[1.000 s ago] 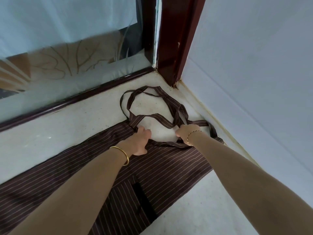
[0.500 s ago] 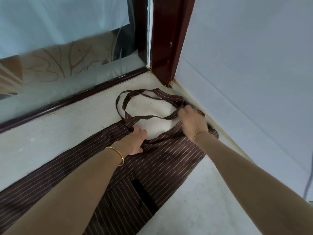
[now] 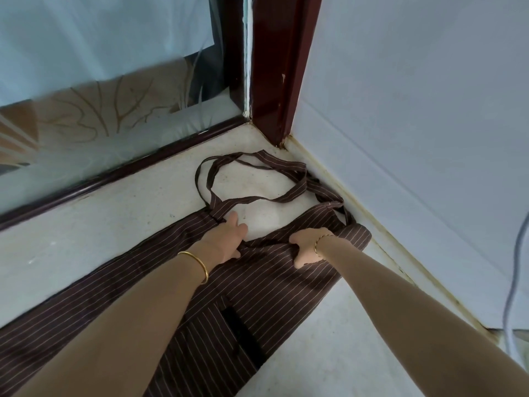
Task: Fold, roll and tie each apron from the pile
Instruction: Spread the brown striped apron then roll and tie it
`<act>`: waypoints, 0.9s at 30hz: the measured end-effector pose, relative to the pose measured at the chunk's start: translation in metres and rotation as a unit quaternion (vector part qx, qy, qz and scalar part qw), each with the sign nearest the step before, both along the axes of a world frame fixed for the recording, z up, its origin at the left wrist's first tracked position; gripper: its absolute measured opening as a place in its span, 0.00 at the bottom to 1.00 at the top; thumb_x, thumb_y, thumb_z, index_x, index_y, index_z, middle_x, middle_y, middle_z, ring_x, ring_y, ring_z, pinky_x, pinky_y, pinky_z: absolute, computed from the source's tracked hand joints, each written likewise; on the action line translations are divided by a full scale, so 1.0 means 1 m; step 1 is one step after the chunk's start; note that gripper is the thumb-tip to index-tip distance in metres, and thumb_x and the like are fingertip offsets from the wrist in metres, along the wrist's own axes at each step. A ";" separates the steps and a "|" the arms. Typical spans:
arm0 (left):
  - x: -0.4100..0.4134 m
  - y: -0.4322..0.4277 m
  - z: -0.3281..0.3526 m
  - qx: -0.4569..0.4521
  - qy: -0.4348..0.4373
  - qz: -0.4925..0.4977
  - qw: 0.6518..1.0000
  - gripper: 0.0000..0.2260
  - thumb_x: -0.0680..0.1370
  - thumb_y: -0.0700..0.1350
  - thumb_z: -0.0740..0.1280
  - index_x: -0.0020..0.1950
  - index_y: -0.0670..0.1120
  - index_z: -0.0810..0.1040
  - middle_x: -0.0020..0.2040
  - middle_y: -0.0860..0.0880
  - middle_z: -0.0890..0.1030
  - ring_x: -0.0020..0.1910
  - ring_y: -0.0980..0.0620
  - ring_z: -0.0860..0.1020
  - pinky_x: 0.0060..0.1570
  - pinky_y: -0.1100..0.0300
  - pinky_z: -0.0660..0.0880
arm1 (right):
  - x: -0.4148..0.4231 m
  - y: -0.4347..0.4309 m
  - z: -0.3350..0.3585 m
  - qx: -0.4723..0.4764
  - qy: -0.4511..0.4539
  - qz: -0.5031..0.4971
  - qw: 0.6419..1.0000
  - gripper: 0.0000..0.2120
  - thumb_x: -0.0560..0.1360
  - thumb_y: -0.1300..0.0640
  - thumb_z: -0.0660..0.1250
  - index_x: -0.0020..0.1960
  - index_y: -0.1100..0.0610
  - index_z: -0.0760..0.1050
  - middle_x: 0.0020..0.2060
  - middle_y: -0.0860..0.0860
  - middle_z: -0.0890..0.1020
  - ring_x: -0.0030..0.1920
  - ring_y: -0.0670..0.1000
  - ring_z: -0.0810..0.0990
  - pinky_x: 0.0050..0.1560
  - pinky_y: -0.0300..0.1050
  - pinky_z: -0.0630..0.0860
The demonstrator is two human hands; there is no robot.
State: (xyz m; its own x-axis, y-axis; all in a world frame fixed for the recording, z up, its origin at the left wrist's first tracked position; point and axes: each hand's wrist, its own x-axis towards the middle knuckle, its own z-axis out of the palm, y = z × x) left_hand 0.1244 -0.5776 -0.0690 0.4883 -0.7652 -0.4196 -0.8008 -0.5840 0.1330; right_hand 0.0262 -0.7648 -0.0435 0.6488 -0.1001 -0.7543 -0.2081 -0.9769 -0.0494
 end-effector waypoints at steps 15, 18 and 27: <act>0.025 0.009 0.008 0.046 -0.003 -0.058 0.997 0.10 0.81 0.45 0.60 0.60 0.43 0.71 0.61 0.44 0.66 0.52 0.47 0.72 0.53 0.52 0.74 | 0.006 -0.013 -0.020 -0.116 -0.227 0.115 0.960 0.19 0.74 0.64 0.65 0.64 0.55 0.68 0.59 0.53 0.69 0.55 0.54 0.70 0.51 0.45 0.71; 0.028 0.012 0.006 0.072 -0.034 -0.038 0.996 0.10 0.81 0.41 0.59 0.62 0.43 0.69 0.61 0.43 0.67 0.52 0.46 0.72 0.53 0.52 0.74 | 0.006 -0.015 -0.025 -0.118 -0.226 0.091 0.963 0.17 0.74 0.62 0.66 0.62 0.55 0.70 0.57 0.52 0.69 0.54 0.53 0.69 0.46 0.43 0.69; 0.013 0.009 0.002 0.094 -0.115 0.067 0.987 0.24 0.77 0.37 0.64 0.70 0.41 0.59 0.64 0.40 0.67 0.59 0.44 0.72 0.49 0.55 0.75 | 0.022 -0.007 -0.011 -0.146 -0.061 0.077 0.985 0.09 0.76 0.58 0.60 0.54 0.54 0.76 0.38 0.48 0.74 0.42 0.51 0.76 0.40 0.43 0.70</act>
State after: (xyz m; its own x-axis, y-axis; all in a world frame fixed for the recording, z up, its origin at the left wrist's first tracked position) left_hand 0.1374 -0.5682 -0.0668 0.6789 -0.6060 -0.4146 -0.7108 -0.6839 -0.1642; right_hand 0.0477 -0.7715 -0.0545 0.7569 -0.1945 -0.6239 -0.0671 -0.9728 0.2218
